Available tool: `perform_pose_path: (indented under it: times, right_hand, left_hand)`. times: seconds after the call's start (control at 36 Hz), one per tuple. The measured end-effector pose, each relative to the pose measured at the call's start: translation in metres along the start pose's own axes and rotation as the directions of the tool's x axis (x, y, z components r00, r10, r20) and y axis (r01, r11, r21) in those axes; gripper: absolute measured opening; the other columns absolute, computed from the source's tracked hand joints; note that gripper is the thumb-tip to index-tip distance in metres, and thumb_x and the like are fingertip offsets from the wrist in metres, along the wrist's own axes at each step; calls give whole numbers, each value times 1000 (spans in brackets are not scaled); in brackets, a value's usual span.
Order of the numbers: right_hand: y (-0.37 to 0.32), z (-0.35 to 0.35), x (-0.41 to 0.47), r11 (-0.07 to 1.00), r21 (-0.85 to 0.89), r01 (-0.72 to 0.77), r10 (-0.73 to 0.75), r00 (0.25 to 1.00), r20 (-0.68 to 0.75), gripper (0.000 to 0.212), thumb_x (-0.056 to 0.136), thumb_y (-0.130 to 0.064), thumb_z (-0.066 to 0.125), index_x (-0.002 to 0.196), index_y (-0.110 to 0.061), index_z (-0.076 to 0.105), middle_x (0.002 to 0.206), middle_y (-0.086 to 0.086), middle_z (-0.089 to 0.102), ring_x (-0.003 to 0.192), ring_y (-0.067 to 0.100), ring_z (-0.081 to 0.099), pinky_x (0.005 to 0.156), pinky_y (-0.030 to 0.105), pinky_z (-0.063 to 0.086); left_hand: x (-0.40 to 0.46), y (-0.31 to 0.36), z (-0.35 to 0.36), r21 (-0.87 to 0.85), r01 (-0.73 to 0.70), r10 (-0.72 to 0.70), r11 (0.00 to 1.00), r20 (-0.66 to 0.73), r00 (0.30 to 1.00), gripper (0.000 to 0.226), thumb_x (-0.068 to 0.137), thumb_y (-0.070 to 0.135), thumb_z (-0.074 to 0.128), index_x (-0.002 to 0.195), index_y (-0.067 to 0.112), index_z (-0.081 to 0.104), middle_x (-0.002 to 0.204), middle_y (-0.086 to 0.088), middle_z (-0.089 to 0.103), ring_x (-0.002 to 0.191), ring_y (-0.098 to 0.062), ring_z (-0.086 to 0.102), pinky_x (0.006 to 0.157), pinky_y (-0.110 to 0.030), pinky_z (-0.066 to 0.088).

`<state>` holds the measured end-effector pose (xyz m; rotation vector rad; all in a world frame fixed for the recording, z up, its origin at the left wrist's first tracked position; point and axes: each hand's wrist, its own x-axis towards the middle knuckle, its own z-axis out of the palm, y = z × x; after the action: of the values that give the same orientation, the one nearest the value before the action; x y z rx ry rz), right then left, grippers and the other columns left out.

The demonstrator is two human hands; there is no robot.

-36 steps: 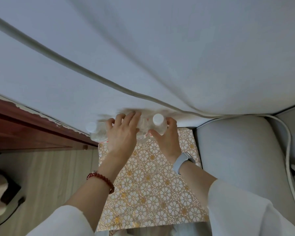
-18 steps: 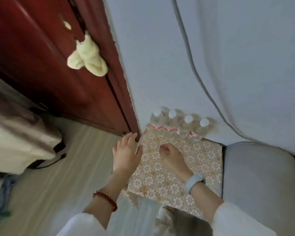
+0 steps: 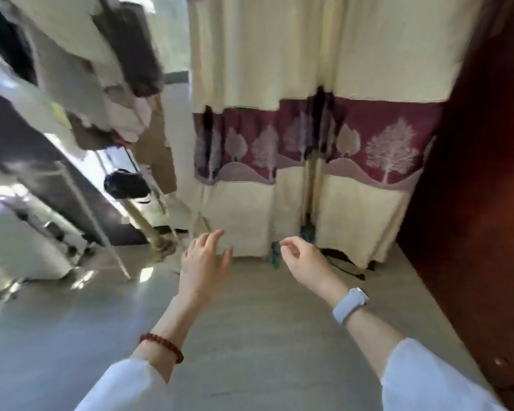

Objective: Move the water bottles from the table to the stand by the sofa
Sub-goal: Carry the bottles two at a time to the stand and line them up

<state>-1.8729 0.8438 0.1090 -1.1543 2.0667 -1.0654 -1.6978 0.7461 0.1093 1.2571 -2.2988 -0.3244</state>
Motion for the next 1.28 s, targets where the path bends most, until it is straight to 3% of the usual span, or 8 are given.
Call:
perform_pose_path:
  times: [0.14, 0.33, 0.47, 0.61, 0.69, 0.97, 1.17, 1.28]
  right_hand:
    - [-117, 143, 42, 976, -17, 216, -201, 934, 294, 23, 93, -22, 49, 110, -12, 60, 106, 5, 65, 94, 16, 58, 82, 23, 41]
    - [-230, 334, 77, 890, 12, 455, -374, 716, 590, 28, 94, -29, 45, 115, -14, 57, 111, 4, 63, 93, 12, 55, 78, 25, 45]
    - [-315, 464, 113, 847, 49, 530, -420, 609, 673, 28, 94, -27, 45, 115, -13, 58, 112, 6, 64, 102, 19, 59, 89, 32, 48]
    - [-415, 588, 157, 791, 71, 607, -457, 510, 729, 28, 94, -27, 44, 114, -14, 58, 114, 6, 66, 103, 20, 61, 82, 24, 42]
    - [-471, 664, 161, 779, 113, 616, -474, 462, 750, 26, 93, -25, 45, 112, -12, 59, 111, 11, 66, 101, 26, 62, 85, 31, 47]
    - [-604, 918, 118, 638, 270, 721, -501, 123, 857, 27, 93, -26, 44, 110, -14, 61, 109, 4, 67, 99, 19, 63, 73, 20, 38]
    - [-720, 1090, 103, 632, 297, 716, -502, 87, 860, 26, 93, -25, 45, 110, -12, 61, 112, 6, 67, 104, 21, 62, 75, 20, 38]
    - [-779, 1163, 109, 657, 303, 690, -520, 124, 845, 23, 92, -25, 47, 107, -14, 61, 107, 5, 67, 100, 20, 63, 75, 20, 38]
  left_hand:
    - [-21, -156, -93, -2, 279, -274, 960, -201, 941, 35, 86, 22, 61, 118, 8, 59, 113, -12, 63, 106, -31, 57, 88, -43, 46]
    - [-63, -331, -169, -30, 585, -560, 810, -336, 758, 39, 89, 27, 55, 124, 10, 54, 123, -9, 58, 116, -26, 52, 93, -41, 43]
    - [-40, -456, -233, -7, 698, -639, 716, -411, 651, 39, 90, 28, 54, 125, 11, 53, 124, -9, 57, 115, -28, 51, 94, -41, 42]
    - [5, -565, -311, -28, 757, -678, 653, -467, 568, 37, 90, 27, 53, 124, 10, 53, 124, -9, 57, 116, -26, 51, 95, -39, 41]
    - [10, -622, -352, -63, 787, -698, 614, -509, 504, 36, 90, 26, 53, 123, 11, 54, 123, -8, 57, 115, -25, 51, 95, -39, 43]
    - [-66, -834, -450, -211, 892, -767, 399, -611, 198, 31, 88, 25, 55, 117, 14, 58, 119, -6, 59, 109, -24, 56, 89, -30, 42]
    - [-82, -1006, -542, -289, 883, -761, 370, -639, 109, 28, 88, 24, 56, 114, 15, 59, 113, -3, 60, 102, -18, 55, 80, -17, 33]
    - [-66, -1091, -588, -293, 877, -769, 382, -627, 125, 28, 88, 24, 55, 115, 14, 59, 112, -4, 60, 103, -21, 56, 82, -21, 36]
